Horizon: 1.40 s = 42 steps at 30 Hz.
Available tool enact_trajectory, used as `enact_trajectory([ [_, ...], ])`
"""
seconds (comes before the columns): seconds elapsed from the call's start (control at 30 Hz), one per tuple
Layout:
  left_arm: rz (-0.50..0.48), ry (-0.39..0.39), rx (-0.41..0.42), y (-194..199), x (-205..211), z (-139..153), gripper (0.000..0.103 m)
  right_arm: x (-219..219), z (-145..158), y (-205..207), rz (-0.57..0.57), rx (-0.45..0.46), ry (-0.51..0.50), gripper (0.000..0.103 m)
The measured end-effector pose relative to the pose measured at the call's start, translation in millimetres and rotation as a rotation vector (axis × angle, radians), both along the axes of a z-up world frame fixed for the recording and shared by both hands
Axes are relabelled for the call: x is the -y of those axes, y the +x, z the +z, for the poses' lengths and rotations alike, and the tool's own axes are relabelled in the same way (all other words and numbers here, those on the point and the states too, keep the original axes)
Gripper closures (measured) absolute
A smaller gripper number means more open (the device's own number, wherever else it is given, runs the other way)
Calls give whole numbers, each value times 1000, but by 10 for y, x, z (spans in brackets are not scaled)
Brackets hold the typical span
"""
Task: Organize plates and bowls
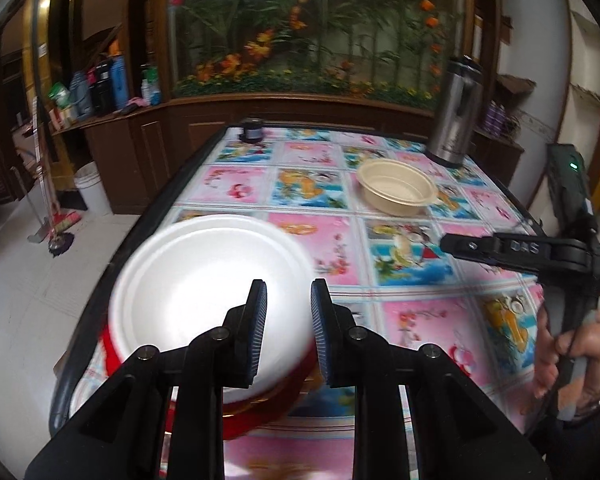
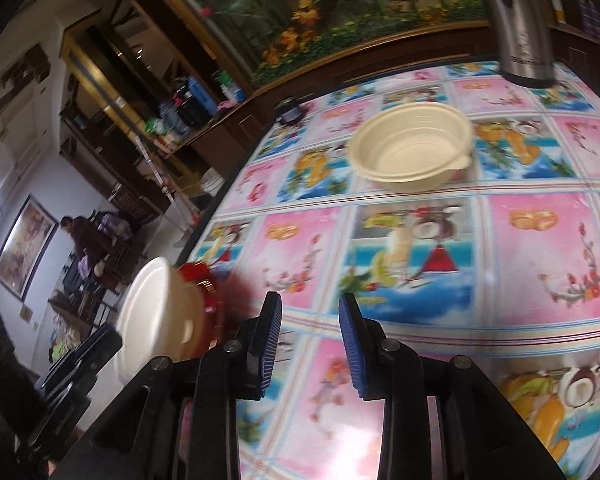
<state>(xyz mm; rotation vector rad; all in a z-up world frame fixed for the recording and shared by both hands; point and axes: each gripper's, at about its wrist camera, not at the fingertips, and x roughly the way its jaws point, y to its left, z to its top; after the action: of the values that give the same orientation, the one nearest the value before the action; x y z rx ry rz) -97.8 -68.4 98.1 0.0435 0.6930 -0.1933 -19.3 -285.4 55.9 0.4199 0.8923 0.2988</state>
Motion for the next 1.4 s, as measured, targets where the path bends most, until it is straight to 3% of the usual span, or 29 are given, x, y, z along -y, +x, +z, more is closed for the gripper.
enact_trajectory([
  [0.23,-185,26,-76,200,838,-176,83,781,-274,119,-180,-13,24,71],
  [0.4,-227,83,-129,583,1324,-471,83,1249,-460,162,-289,-39,52,70],
  [0.5,-225,63,-176,845,1424,-637,83,1405,-489,161,-306,-40,98,70],
  [0.7,-203,31,-220,1048,1381,-913,84,1449,-529,215,-318,-42,105,60],
  [0.97,-140,40,-159,1130,1186,-799,83,1322,-579,491,-316,-82,198,60],
  [1.1,-98,-2,-164,1169,1043,-772,83,1189,-430,760,-318,-79,171,59],
  [1.3,-90,2,-158,1185,1018,-772,83,1015,-345,1222,-338,-88,109,51],
  [1.37,-92,-3,-165,1194,1014,-778,83,970,-422,1370,-331,-117,100,51],
  [1.4,-93,-4,-166,1192,1012,-779,83,945,-466,1407,-318,-136,103,57],
])
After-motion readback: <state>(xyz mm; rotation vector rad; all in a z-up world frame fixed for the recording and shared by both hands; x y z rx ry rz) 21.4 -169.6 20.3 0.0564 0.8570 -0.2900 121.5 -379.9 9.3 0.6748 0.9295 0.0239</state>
